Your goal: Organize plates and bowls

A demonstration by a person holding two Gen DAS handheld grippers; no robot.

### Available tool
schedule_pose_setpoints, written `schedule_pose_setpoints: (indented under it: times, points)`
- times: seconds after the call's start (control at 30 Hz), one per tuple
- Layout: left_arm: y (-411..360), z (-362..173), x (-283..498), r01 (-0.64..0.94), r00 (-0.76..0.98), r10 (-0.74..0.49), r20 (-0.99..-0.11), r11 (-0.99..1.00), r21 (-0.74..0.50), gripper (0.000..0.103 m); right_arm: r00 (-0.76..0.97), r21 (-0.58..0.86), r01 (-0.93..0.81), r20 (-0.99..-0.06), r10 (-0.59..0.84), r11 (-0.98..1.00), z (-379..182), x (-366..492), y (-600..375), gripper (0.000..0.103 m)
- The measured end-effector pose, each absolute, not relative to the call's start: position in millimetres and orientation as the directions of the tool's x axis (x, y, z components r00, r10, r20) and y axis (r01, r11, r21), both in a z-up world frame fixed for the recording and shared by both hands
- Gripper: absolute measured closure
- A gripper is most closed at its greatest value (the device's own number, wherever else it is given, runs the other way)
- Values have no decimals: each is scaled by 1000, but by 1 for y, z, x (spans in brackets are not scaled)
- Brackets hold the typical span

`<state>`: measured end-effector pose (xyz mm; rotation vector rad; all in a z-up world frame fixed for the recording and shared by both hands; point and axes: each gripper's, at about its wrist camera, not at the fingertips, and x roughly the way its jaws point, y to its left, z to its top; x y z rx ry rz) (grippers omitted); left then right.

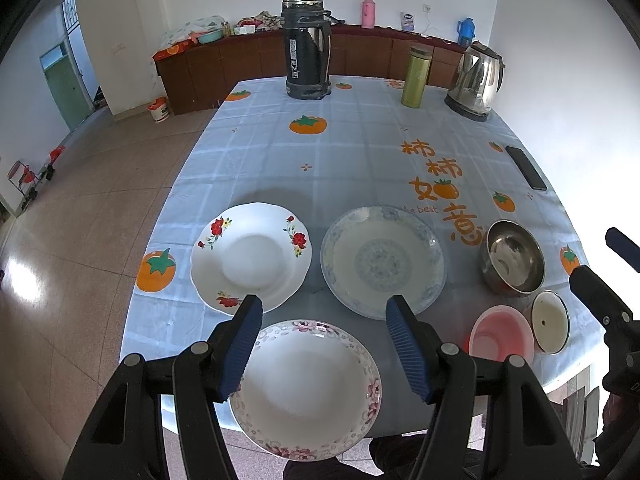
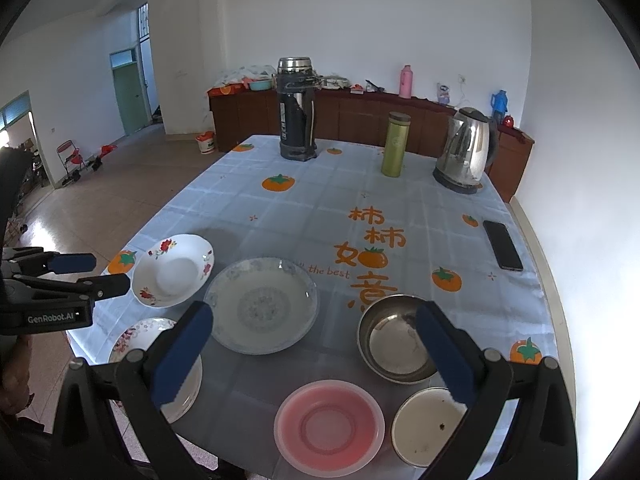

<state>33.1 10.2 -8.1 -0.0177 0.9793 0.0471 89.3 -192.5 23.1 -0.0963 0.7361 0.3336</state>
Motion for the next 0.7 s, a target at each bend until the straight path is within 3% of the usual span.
schedule_pose_setpoints:
  times: [0.7]
  points:
    - [20, -28, 49, -69, 488, 36, -872, 998, 2, 36, 620, 68, -368, -725, 299, 927, 5, 106, -178, 4]
